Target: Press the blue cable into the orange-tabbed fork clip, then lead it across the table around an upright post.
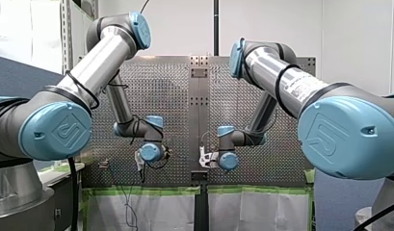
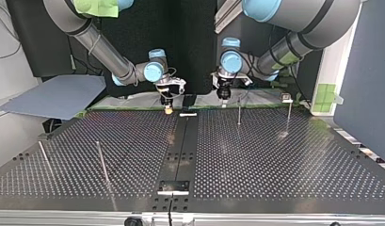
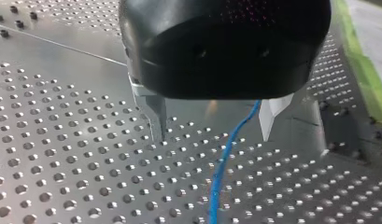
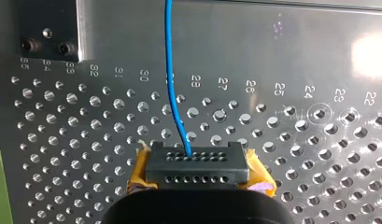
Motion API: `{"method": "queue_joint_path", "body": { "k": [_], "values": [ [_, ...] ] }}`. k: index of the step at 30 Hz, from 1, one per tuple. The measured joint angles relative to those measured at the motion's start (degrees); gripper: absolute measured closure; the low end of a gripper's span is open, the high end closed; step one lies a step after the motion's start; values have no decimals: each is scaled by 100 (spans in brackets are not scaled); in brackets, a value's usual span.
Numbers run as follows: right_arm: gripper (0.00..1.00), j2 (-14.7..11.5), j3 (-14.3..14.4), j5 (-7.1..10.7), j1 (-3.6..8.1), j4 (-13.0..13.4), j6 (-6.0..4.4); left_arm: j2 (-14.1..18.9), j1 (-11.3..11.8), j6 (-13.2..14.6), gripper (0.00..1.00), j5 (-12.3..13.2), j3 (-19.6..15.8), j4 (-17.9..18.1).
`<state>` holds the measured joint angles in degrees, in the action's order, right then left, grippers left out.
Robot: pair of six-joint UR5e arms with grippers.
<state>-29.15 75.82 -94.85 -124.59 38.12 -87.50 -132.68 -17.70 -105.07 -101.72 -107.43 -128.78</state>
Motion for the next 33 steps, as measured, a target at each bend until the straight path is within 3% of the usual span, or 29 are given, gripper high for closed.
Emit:
{"method": "queue_joint_path", "body": {
  "k": [8,19,33],
  "values": [
    [100,0,-3,12,0,8,-4,-5,-7,57,2,-52,177,-123],
    [100,0,-33,22,0,-10,-3,-181,-9,361,2,-16,253,-272],
    [100,1,-35,43,0,-32,20,-358,-49,808,2,-503,510,-186]
  ]
}}
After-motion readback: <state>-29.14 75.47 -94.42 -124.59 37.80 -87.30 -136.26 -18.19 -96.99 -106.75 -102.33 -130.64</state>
